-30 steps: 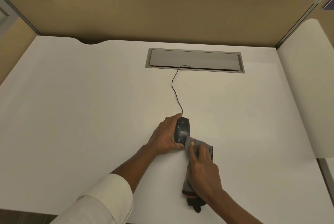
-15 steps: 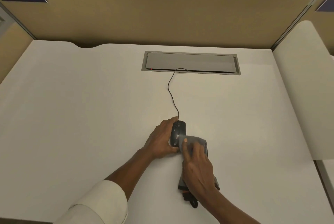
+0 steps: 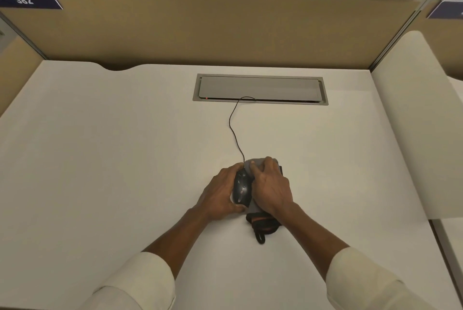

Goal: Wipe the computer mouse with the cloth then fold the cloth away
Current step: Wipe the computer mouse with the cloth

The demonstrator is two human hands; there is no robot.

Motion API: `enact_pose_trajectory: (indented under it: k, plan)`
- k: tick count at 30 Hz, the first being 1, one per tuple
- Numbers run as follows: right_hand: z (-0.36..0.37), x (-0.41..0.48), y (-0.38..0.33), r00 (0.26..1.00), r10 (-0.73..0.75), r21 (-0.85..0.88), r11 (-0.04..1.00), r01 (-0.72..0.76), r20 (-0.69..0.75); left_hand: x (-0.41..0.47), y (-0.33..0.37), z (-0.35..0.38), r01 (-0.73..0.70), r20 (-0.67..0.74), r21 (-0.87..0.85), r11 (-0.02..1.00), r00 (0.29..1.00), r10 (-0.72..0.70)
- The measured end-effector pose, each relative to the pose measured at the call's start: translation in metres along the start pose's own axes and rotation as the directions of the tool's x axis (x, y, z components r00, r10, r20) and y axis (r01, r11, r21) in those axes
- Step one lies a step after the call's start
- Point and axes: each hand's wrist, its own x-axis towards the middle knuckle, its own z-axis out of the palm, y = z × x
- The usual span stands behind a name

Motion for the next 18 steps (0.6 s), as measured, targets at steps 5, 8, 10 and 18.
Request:
enact_pose_trajectory:
  k: [5, 8, 10, 18]
  plan:
    - [0.014, -0.034, -0.010, 0.990, 0.142, 0.109, 0.984, -0.139, -0.019, 0.000, 0.000, 0.001, 0.030, 0.022, 0.010, 1.000, 0.999, -0.030]
    - [0.026, -0.060, -0.015, 0.980, 0.197, 0.140, 0.971, -0.193, -0.010, 0.001, -0.002, 0.001, 0.025, 0.024, 0.024, 0.999, 0.999, -0.026]
    - [0.030, -0.076, -0.019, 0.978, 0.208, 0.136, 0.969, -0.208, 0.011, 0.000, -0.001, 0.001, 0.031, 0.029, 0.028, 0.999, 0.999, -0.032]
    - [0.010, -0.105, -0.007, 0.961, 0.249, 0.263, 0.926, -0.272, 0.116, -0.001, 0.001, 0.000, 0.038, 0.031, 0.040, 0.998, 0.999, -0.039]
